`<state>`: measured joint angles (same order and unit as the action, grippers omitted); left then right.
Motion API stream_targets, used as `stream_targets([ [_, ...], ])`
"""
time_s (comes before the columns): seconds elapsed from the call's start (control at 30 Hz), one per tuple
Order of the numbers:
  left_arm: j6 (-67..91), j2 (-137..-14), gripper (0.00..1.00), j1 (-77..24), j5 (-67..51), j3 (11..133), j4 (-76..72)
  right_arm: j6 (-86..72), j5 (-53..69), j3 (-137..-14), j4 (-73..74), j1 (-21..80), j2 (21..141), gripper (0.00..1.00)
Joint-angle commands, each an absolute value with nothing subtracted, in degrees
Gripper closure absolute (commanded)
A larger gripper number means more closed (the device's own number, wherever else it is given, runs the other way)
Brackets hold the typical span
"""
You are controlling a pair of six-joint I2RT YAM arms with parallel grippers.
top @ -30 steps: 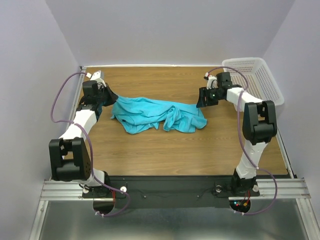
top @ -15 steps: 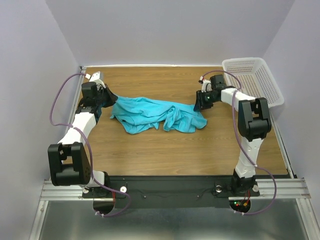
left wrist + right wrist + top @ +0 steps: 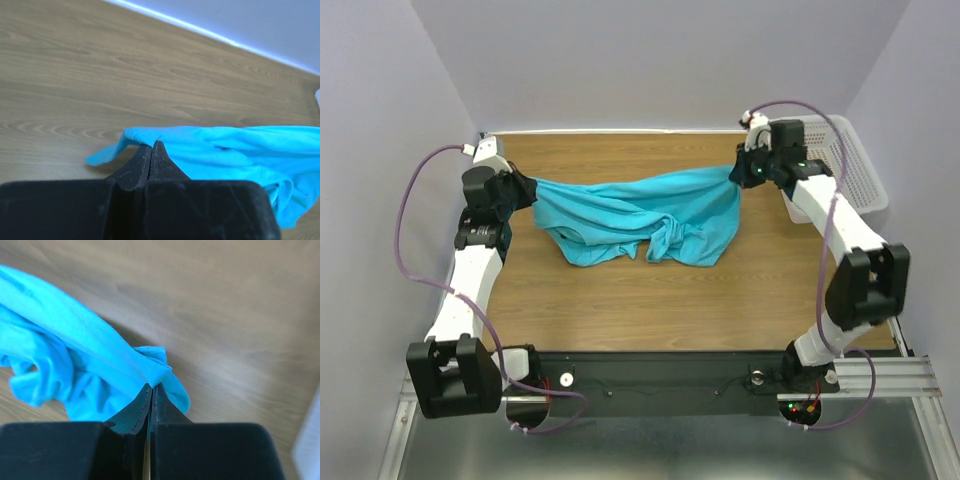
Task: Fold and stack the t-shirts
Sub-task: Flatten the tshirt out
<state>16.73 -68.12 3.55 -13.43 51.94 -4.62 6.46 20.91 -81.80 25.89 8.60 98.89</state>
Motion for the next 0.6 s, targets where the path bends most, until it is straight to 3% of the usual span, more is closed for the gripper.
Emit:
stream_targets([
  [0.0,16.9,-63.1,1.00,4.4,-9.4,52.0,-6.6,10.1,17.5,-81.9,24.0,7.9,89.7,0.99],
  [0.33,15.4,-54.9,1.00,4.7,-9.6,53.3,-7.4,16.7,21.5,-77.2,25.2,7.4,73.7,0.99],
  [0.57,15.4,-46.4,1.00,4.7,-9.2,54.8,-10.4,17.5,27.2,-95.4,37.4,5.0,75.1,0.99],
])
